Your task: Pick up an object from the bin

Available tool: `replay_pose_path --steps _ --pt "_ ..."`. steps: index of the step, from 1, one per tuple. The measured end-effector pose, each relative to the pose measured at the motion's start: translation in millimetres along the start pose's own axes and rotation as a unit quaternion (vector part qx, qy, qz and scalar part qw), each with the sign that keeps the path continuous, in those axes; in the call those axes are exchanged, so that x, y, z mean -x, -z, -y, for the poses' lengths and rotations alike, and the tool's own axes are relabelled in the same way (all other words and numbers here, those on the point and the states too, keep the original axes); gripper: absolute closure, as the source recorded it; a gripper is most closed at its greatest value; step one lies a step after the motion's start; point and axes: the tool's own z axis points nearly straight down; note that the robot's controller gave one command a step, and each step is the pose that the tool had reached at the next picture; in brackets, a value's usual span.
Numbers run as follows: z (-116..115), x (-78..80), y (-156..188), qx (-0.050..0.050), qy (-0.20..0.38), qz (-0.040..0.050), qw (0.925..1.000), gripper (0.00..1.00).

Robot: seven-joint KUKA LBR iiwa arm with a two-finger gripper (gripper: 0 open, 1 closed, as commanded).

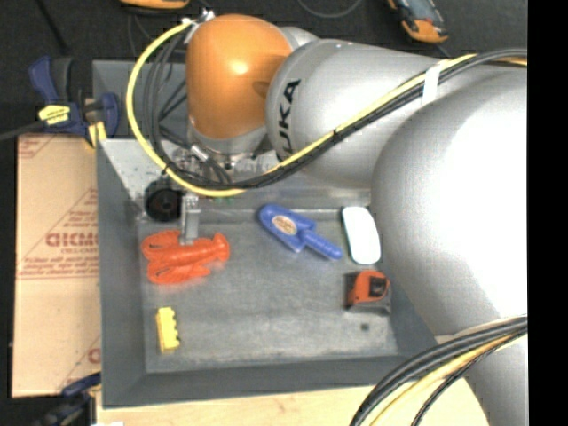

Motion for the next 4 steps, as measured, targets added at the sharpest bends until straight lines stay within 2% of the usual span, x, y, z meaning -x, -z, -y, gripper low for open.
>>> replay_pose_path --steps 1,2,3,4 --pt "1 1.8 6 0.001 -0.001 0.0042 1.0000 0.00" --pt "6 -7.6 -10 0.000 0.061 0.0066 0.9981 0.00" --pt "20 -12.7 -28 -0.001 0.114 0.0034 0.9935 0.00" --pt "35 -18.1 -31 0.000 0.018 0.0037 0.9998 0.00"
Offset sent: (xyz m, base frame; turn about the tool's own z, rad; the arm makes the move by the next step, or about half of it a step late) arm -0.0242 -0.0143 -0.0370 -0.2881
